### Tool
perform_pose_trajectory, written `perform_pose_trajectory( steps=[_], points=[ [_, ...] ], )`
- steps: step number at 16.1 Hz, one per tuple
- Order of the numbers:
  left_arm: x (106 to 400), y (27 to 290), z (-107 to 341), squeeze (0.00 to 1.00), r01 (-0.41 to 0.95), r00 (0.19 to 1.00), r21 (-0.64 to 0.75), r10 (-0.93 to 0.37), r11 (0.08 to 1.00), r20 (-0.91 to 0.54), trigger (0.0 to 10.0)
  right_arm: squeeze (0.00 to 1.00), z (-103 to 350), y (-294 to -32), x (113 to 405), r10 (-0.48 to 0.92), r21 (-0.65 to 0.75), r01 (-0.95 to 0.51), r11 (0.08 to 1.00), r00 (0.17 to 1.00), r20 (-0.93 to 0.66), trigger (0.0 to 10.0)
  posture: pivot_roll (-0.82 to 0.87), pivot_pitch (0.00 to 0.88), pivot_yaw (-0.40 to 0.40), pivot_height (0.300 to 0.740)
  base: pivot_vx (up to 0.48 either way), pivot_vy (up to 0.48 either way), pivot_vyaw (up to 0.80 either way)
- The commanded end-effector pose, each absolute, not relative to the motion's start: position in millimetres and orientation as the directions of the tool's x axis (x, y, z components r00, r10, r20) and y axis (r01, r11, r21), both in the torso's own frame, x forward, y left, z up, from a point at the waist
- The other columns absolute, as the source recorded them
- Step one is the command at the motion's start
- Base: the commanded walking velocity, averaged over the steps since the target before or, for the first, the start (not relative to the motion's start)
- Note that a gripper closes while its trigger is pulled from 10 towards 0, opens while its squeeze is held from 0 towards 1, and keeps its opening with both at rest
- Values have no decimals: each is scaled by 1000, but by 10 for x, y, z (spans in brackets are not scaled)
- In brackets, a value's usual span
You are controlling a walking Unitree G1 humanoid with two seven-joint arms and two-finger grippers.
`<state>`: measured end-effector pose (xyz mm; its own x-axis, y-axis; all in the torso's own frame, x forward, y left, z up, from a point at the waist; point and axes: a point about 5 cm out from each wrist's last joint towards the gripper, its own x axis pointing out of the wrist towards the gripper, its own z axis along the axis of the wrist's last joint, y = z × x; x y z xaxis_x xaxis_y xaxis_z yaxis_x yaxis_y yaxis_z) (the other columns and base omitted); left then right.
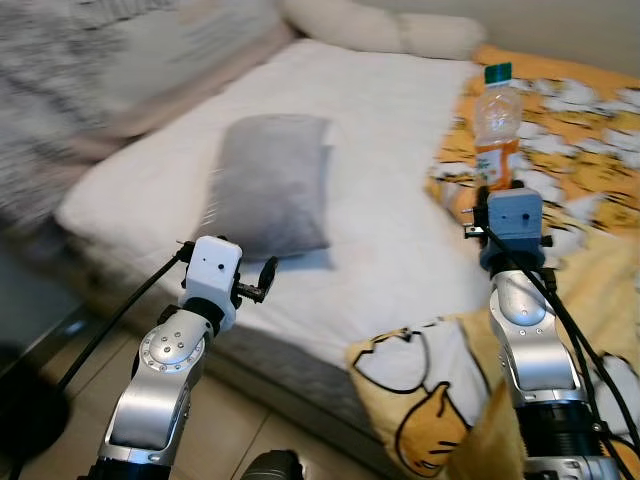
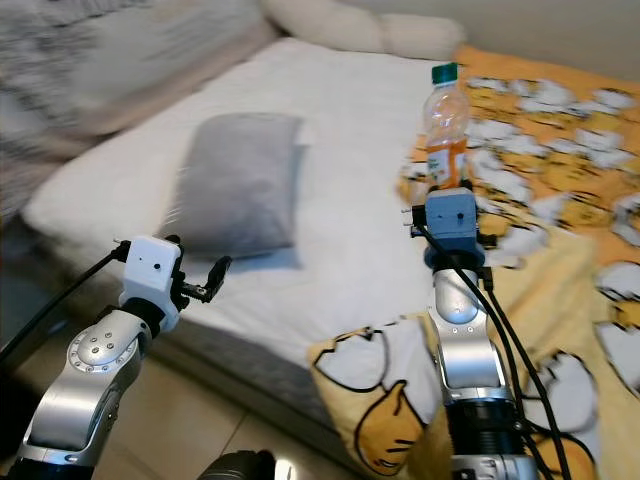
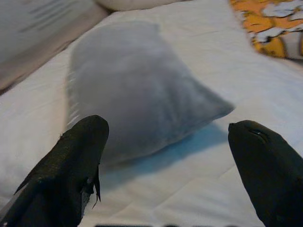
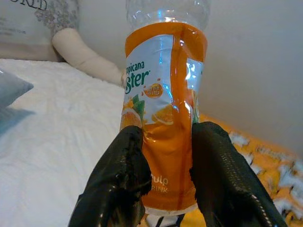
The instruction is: Clean up the room
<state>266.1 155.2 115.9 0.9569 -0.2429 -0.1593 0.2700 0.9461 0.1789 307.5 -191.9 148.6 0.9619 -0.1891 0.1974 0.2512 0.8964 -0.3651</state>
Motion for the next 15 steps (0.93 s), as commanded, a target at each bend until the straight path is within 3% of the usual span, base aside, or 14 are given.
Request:
perform_pose_trajectory(
  steps=[1,8,10,12,15],
  points=[
    [2668,1565,1185,0,266,959,185,-241,946,-148,10000,0,1505,-1897,3069,-194,-378,268,886,955,224,10000,19,0,56,740,0,0,800],
    [2675,1561,1187,0,257,962,186,-232,948,-142,10000,0,1465,-1941,3074,-237,-327,298,897,948,212,10000,24,0,48,740,0,0,800],
    [2708,1587,1198,0,201,976,189,-181,961,-119,10000,0,1424,-1815,3113,-150,-132,167,977,980,130,10000,19,0,40,740,0,0,800],
    [2752,1614,1241,0,123,991,190,-108,974,-84,10000,0,1355,-1661,3116,-15,80,11,997,999,43,10000,23,0,26,740,0,0,800],
    [2712,1588,1171,0,145,987,252,-121,957,-109,10000,0,1292,-1595,3091,58,143,-58,988,998,1,10000,29,0,7,740,0,0,800]
  ],
)
